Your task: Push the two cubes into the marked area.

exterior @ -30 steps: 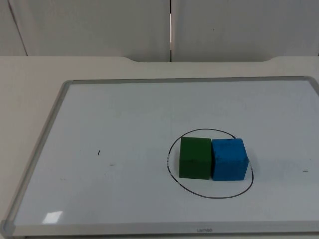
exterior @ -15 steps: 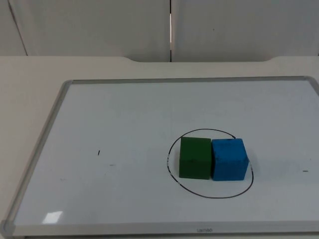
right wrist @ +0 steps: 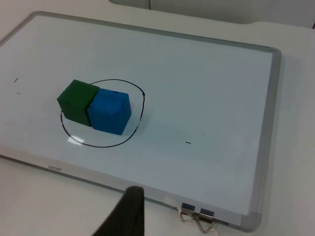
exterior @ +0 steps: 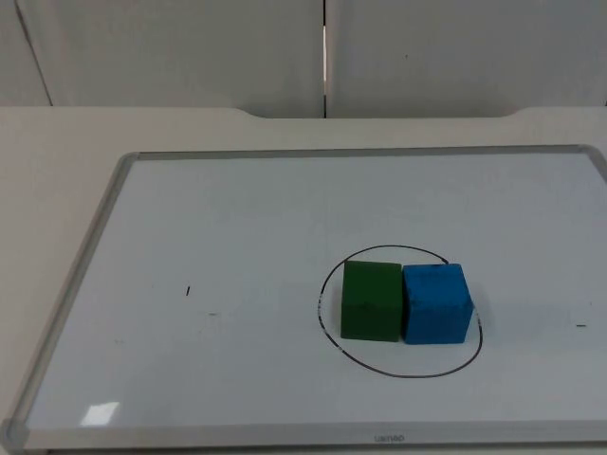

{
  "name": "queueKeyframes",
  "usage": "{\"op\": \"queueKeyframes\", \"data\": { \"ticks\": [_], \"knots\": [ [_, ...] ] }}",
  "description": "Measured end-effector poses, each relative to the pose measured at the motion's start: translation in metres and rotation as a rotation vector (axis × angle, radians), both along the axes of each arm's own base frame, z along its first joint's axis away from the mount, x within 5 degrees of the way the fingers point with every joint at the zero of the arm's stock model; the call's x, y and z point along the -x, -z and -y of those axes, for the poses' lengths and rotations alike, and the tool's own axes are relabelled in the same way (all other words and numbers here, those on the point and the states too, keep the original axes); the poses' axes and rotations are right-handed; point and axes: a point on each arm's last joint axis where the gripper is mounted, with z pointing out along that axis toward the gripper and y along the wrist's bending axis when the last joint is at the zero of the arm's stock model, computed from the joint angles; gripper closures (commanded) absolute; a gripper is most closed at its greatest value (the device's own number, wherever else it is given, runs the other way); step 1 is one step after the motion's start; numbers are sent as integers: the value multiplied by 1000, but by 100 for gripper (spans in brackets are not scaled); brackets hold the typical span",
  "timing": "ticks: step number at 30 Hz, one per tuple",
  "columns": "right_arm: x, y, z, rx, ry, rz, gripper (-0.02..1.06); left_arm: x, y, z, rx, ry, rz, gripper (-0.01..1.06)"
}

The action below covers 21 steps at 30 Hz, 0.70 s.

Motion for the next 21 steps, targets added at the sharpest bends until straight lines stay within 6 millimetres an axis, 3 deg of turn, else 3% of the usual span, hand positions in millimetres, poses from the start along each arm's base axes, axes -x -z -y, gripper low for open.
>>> {"op": "queueKeyframes", "data": {
  "ticks": [12,21],
  "knots": [
    [0,0,0,0,0,0,-1,0,0,2,-2,-338,0,0],
    [0,0,0,0,0,0,-1,0,0,2,-2,-480,0,0]
  ]
}}
